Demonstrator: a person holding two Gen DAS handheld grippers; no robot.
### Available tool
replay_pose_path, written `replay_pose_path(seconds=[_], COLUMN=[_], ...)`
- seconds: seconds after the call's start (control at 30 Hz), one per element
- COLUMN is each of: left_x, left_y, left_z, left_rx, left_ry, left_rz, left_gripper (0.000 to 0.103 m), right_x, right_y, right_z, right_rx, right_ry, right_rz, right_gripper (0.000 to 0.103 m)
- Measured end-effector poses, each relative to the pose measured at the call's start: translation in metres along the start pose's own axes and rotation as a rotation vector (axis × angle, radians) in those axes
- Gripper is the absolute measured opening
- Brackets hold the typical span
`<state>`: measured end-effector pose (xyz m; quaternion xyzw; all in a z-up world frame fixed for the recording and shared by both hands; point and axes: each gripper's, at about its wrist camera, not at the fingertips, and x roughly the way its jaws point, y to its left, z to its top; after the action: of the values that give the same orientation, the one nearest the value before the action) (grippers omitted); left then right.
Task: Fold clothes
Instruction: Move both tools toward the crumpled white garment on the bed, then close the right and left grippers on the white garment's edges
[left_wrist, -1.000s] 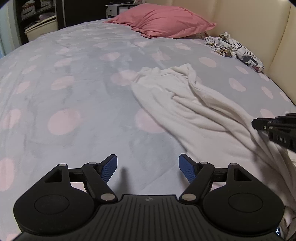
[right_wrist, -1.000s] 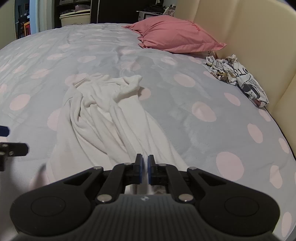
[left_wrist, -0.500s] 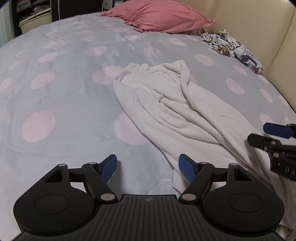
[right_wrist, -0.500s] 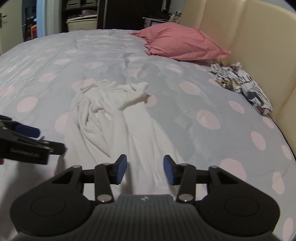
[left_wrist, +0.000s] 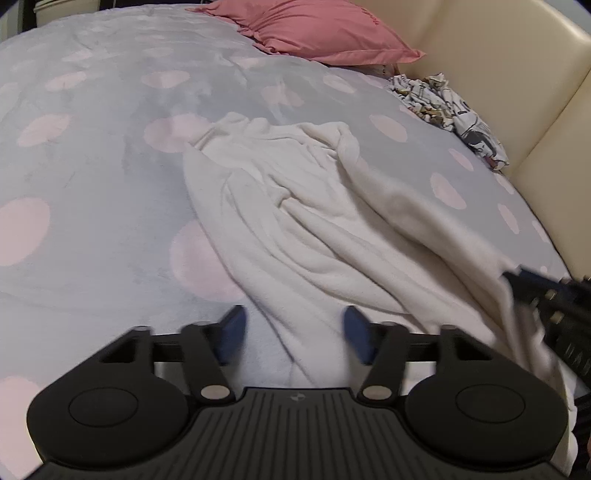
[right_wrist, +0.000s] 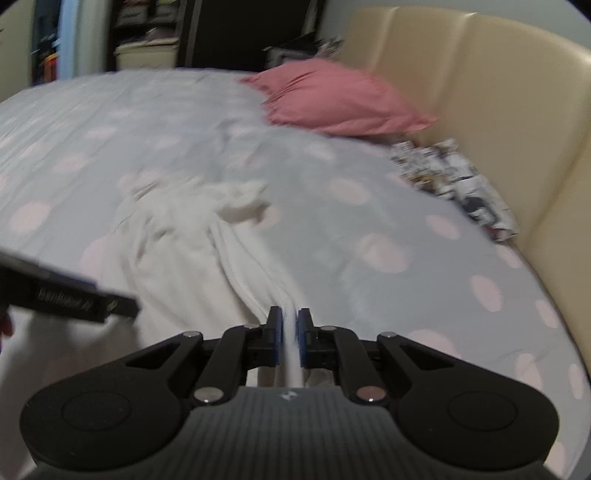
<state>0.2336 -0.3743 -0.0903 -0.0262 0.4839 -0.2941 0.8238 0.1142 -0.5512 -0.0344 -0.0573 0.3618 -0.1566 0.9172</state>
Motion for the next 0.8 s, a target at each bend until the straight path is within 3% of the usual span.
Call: replay_pose_path(seconds=[0.03, 0.1, 0.23, 0.27, 0.37, 0.4, 0.47, 0.5, 0.57, 0.67, 0.8], left_x=[0.001, 0.001, -0.008, -0.010, -0.016, -0.017, -0.014, -0.011, -0.005, 0.006, 0.012], left_y=[0.001, 0.004, 0.014, 0.017, 0.023, 0.024, 0.026, 0.026, 0.024, 0.019, 0.016], left_z=[0.001, 0.002, 0.001, 0.000, -0.001, -0.001, 0.002, 0.004, 0.005, 0.006, 0.007], left_rx=[-0.008, -0.026, -0.078, -0.093, -0.142, -0.161, -0.189, -0.201, -0.206, -0.198, -0.178], left_ry=[0.001, 0.002, 0.011, 0.015, 0.011, 0.011, 0.028, 0.035, 0.040, 0.048, 0.037], left_rz=[-0.009, -0.024, -0.037, -0.034, -0.025, -0.036, -0.046, -0.051, -0.071, -0.108, -0.097], left_gripper=[0.037, 0.020, 0.018, 0.023, 0.058, 0.059, 0.062, 0.062, 0.062, 0.059, 0.035], right_x=[-0.002, -0.003, -0.003, -0.002, 0.003, 0.005, 0.007, 0.008, 0.011, 0.013, 0.008], right_y=[-0.003, -0.008, -0.015, -0.014, -0.010, -0.010, -0.010, -0.011, -0.010, -0.007, 0.003], right_z=[0.001, 0.003, 0.003, 0.003, 0.000, -0.001, -0.003, -0.003, -0.005, -0.007, -0.004], right_rx=[0.010, 0.025, 0.051, 0.052, 0.039, 0.040, 0.058, 0.067, 0.063, 0.055, 0.026], right_ry=[-0.010, -0.018, -0.007, 0.001, 0.022, 0.030, 0.038, 0.040, 0.040, 0.041, 0.010], right_rz=[-0.019, -0.048, -0.054, -0.044, -0.001, 0.015, 0.057, 0.064, 0.083, 0.110, 0.173], right_gripper=[0.009, 0.009, 0.010, 0.010, 0.011, 0.013, 0.027, 0.043, 0.048, 0.053, 0.062])
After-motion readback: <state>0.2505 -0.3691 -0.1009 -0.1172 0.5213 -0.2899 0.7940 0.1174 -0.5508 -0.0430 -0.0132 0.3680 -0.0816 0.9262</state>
